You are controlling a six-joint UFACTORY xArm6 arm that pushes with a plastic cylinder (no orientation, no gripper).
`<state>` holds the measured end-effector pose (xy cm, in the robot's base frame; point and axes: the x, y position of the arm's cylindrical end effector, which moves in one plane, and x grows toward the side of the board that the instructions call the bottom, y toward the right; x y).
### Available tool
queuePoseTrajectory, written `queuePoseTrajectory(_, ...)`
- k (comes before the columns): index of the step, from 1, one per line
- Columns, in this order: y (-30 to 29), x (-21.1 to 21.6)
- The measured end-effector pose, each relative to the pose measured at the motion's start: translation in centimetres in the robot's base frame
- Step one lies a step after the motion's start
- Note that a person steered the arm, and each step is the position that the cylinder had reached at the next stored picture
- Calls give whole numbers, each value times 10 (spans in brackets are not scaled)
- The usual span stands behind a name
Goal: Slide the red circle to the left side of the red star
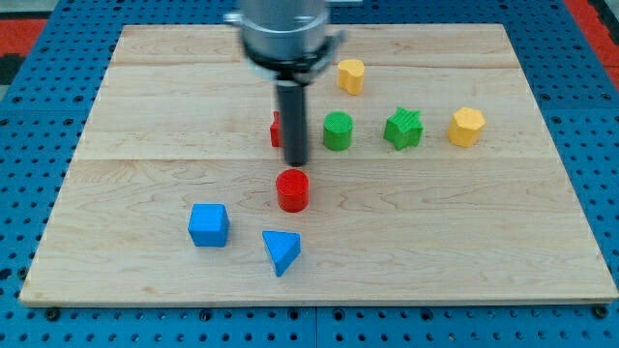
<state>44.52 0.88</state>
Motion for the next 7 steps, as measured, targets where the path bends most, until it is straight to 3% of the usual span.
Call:
queuePoseTrajectory(1, 62, 23)
queuePoseTrajectory(2, 35, 63)
queuePoseTrajectory(3, -74, 58)
queuePoseTrajectory(4, -147, 15)
queuePoseTrajectory(5, -149, 36)
queuePoseTrajectory(6, -190, 34)
queuePoseTrajectory(7, -185, -13)
